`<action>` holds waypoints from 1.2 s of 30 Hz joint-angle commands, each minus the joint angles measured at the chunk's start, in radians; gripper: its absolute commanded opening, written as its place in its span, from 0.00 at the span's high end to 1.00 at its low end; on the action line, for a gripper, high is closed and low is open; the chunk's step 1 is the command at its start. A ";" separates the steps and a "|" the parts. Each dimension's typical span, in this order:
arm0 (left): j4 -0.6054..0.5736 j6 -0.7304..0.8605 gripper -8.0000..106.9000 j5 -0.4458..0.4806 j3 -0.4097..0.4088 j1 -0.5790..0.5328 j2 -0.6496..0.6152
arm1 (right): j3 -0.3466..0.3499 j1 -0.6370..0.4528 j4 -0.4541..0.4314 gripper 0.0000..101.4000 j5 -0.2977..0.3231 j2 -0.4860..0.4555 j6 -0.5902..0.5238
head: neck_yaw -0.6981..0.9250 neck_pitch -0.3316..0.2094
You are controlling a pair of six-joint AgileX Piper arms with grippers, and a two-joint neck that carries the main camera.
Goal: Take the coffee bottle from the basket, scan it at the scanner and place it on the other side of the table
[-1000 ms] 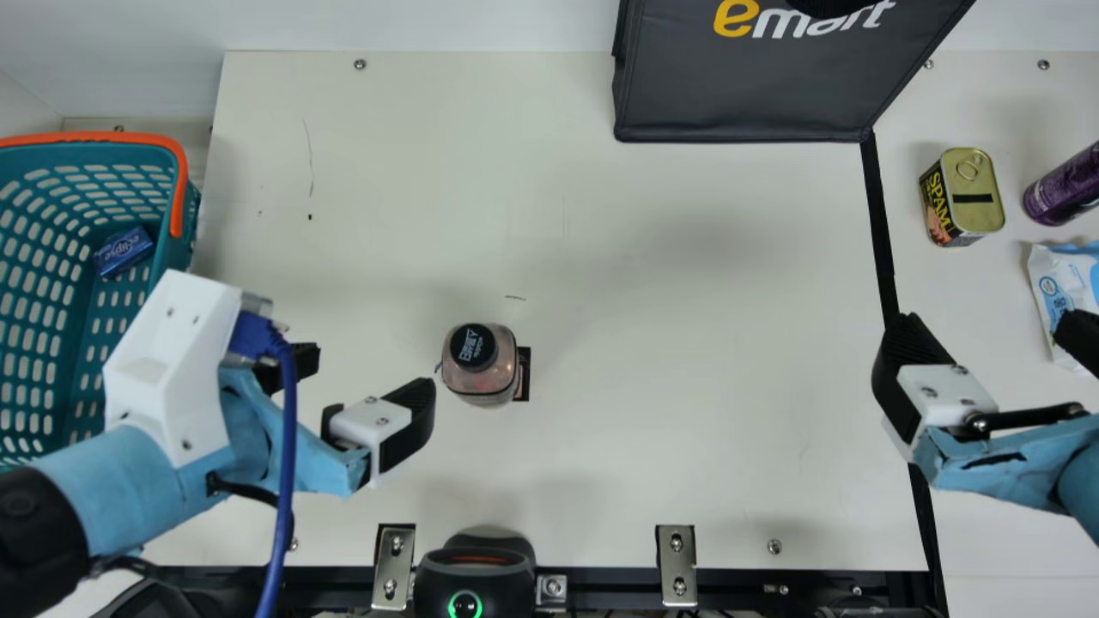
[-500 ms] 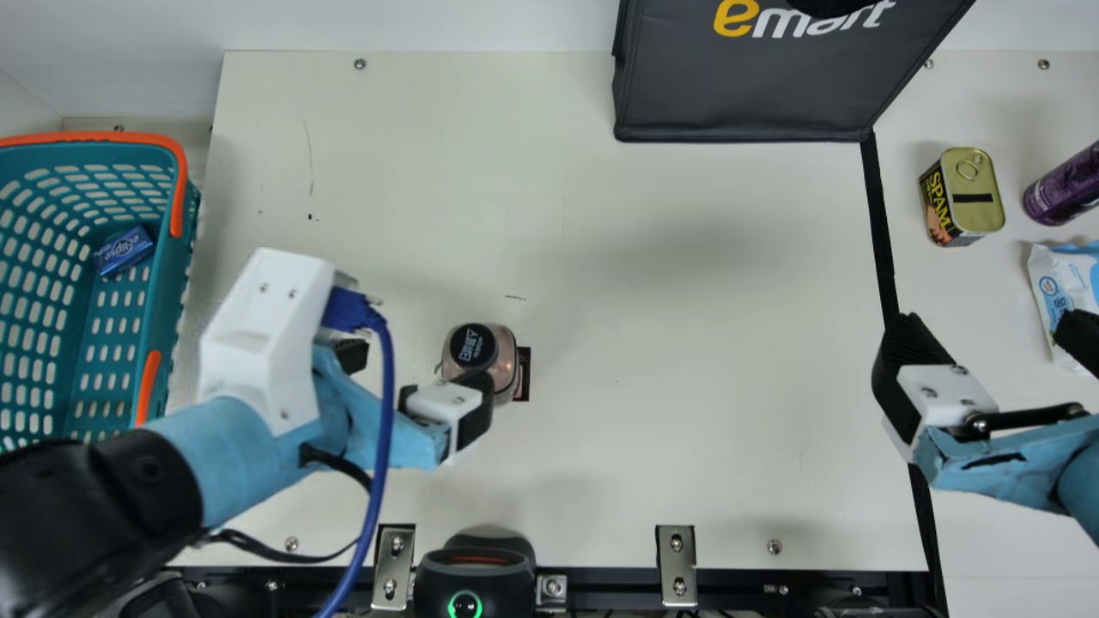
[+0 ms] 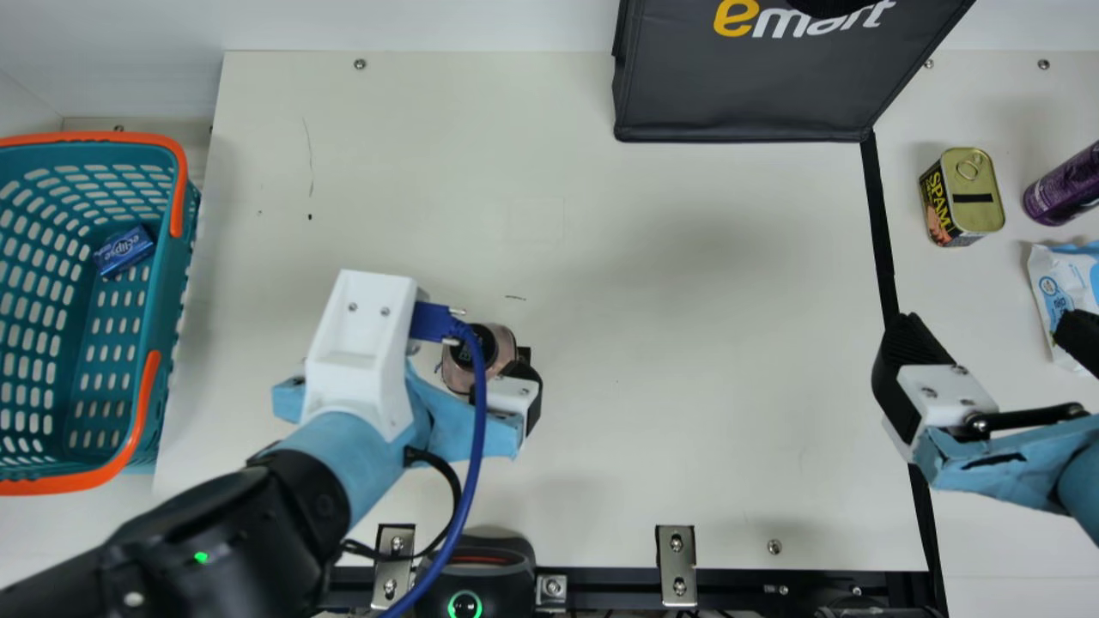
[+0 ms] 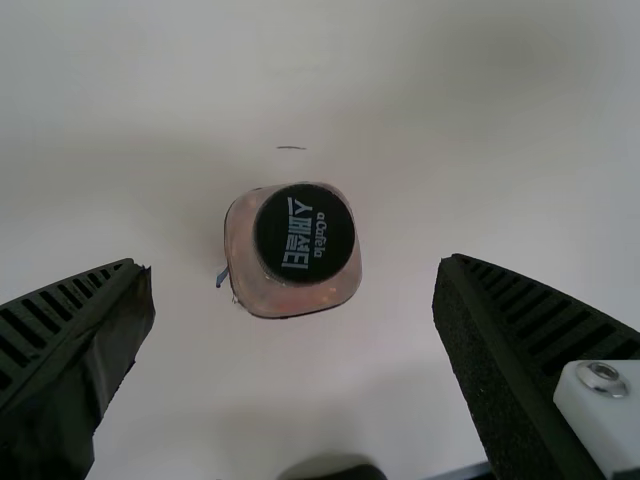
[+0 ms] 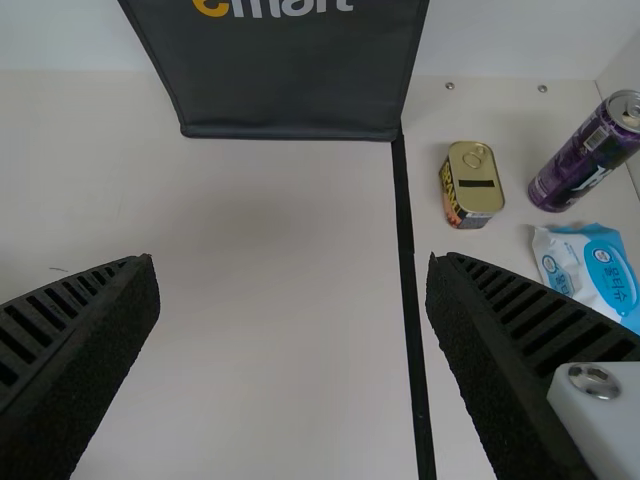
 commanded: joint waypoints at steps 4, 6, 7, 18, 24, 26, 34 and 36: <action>0.120 -0.148 0.15 -0.013 0.030 -0.042 0.037 | 0.000 0.000 0.000 0.06 0.000 0.000 0.000 | 0.002 -0.029; 0.152 -0.185 0.15 -0.019 0.043 -0.052 0.051 | 0.000 0.000 0.000 0.06 0.000 0.000 0.000 | 0.002 -0.029; 0.166 -0.202 0.15 -0.021 0.049 -0.057 0.058 | 0.000 0.000 0.000 0.06 0.000 0.000 0.000 | 0.002 -0.029; 0.273 -0.335 0.15 -0.055 0.108 -0.074 0.118 | 0.000 0.000 0.000 0.06 0.000 0.000 0.000 | 0.002 -0.029; 0.301 -0.381 0.26 -0.071 0.124 -0.074 0.135 | 0.000 0.000 0.000 0.06 0.000 0.000 0.000 | 0.002 -0.029; 0.306 -0.391 0.38 -0.078 0.127 -0.074 0.138 | 0.000 0.000 0.000 0.06 0.000 0.000 0.000 | 0.002 -0.029; 0.320 -0.391 0.84 -0.105 0.136 -0.075 0.138 | 0.000 0.000 0.000 0.06 0.000 0.000 0.000 | 0.002 -0.029; 0.318 -0.369 0.96 -0.116 0.137 -0.075 0.130 | 0.000 0.000 0.000 0.06 0.000 0.000 0.000 | 0.002 -0.029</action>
